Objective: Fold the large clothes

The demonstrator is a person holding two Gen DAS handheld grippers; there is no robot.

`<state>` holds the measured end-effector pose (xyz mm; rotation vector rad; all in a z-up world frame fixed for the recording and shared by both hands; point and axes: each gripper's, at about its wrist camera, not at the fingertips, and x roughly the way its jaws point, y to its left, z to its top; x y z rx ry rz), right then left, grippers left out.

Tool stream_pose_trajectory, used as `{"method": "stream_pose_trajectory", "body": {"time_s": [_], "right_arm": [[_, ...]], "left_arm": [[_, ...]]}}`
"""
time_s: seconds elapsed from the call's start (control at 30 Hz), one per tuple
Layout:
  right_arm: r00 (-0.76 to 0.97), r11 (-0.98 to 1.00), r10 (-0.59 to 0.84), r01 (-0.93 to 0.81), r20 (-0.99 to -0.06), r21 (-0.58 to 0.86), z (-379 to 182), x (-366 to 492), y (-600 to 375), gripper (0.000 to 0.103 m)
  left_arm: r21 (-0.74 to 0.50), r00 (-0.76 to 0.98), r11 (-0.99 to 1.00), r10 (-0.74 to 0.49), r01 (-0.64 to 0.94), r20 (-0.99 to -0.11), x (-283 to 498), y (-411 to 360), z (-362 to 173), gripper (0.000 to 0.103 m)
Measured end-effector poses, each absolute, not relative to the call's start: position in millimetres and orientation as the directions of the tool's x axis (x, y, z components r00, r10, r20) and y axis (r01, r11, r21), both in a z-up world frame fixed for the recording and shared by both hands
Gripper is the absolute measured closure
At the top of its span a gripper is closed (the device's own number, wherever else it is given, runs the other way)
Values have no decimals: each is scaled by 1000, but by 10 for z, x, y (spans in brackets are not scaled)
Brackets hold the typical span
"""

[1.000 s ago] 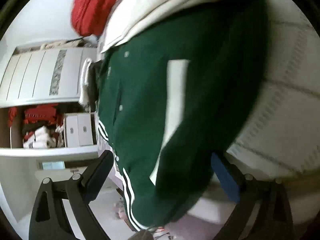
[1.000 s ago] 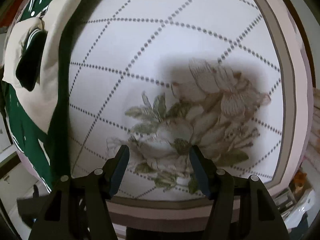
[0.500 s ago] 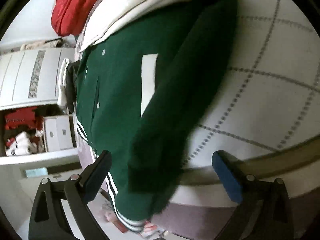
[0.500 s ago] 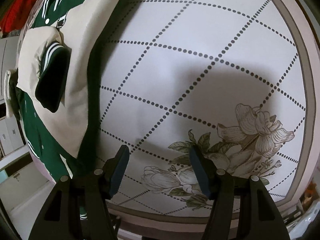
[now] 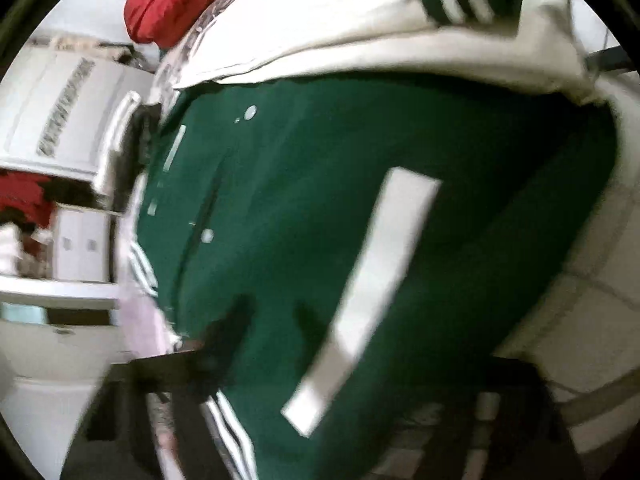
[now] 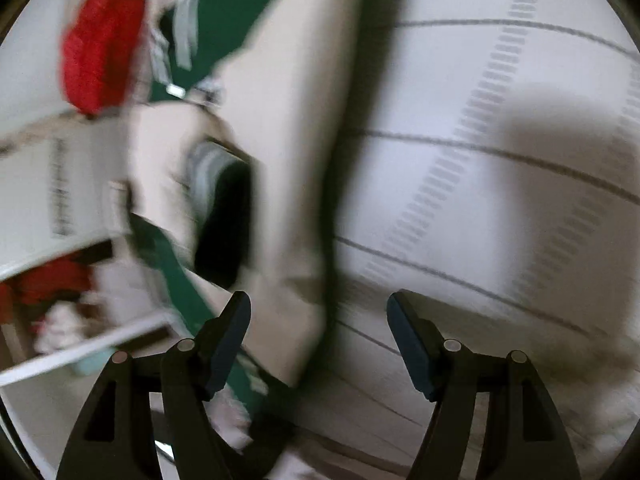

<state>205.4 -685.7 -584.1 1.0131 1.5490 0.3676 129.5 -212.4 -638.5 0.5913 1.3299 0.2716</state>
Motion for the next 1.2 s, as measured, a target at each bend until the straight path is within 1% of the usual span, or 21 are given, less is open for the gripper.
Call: {"method": "stream_pose_trajectory", "body": {"time_s": [0.07, 0.1, 0.17, 0.23, 0.27, 0.3, 0.33, 0.47, 0.57, 0.6, 0.67, 0.8, 0.87, 0.93, 1.0, 1.07, 1.1, 1.17, 1.2], "right_arm": [[104, 505, 802, 407, -588, 761, -5959, 2120, -6698, 23], [111, 488, 812, 409, -573, 771, -5989, 2191, -6726, 23], [121, 463, 825, 414, -552, 784, -6071, 2275, -6571, 20], [153, 450, 819, 428, -553, 784, -6098, 2345, -6400, 21], [174, 433, 820, 436, -546, 789, -6100, 2366, -6316, 35], [178, 429, 820, 439, -544, 790, -6089, 2364, -6271, 71], [161, 449, 811, 444, -562, 775, -6111, 2376, -6187, 79], [156, 452, 807, 457, -570, 766, -6088, 2317, -6128, 89], [143, 463, 804, 461, -578, 757, -5896, 2255, -6241, 91], [131, 476, 798, 461, -588, 748, -5729, 2211, -6440, 92], [115, 498, 788, 459, -605, 736, -5551, 2123, -6535, 93], [70, 554, 748, 481, -660, 679, -5040, 1795, -6851, 93], [47, 584, 718, 502, -694, 638, -4734, 1656, -7045, 93], [25, 624, 681, 504, -732, 597, -4382, 1571, -7119, 93], [-6, 696, 621, 464, -784, 548, -4043, 1610, -7082, 92], [-19, 722, 601, 442, -799, 533, -3954, 1728, -7059, 92], [-28, 742, 584, 423, -812, 519, -3904, 1874, -6958, 91], [-32, 742, 582, 430, -813, 514, -3906, 2127, -6769, 89], [-46, 759, 573, 407, -818, 508, -3930, 2360, -6571, 87]], "left_arm": [[499, 253, 854, 455, 148, -854, 1267, -2177, -6306, 84], [495, 263, 855, 448, 152, -854, 1259, -2210, -6287, 91], [497, 282, 854, 444, 156, -851, 1249, -2253, -6244, 94], [479, 284, 867, 429, 138, -858, 1265, -2221, -6207, 95], [475, 289, 869, 424, 135, -858, 1270, -2199, -6174, 96], [482, 300, 867, 428, 131, -852, 1273, -2185, -6130, 97], [483, 309, 867, 428, 127, -850, 1275, -2162, -6087, 98], [468, 335, 875, 407, 125, -850, 1291, -2076, -5877, 99], [436, 341, 890, 373, 132, -863, 1190, -2069, -5666, 99], [429, 341, 893, 364, 139, -867, 1160, -2069, -5611, 99], [404, 342, 898, 329, 176, -880, 1039, -2106, -5433, 99], [338, 315, 900, 248, 275, -916, 735, -2314, -5048, 99], [285, 288, 911, 198, 299, -937, 636, -2384, -4815, 99], [232, 268, 930, 156, 284, -951, 649, -2355, -4582, 98], [196, 265, 950, 129, 243, -956, 788, -2238, -4439, 95], [159, 268, 971, 107, 181, -958, 1044, -2002, -4396, 91], [132, 277, 982, 90, 137, -957, 1236, -1823, -4414, 92], [102, 289, 992, 75, 78, -954, 1552, -1516, -4529, 91], [83, 297, 995, 65, 49, -953, 1721, -1342, -4614, 91]]}}
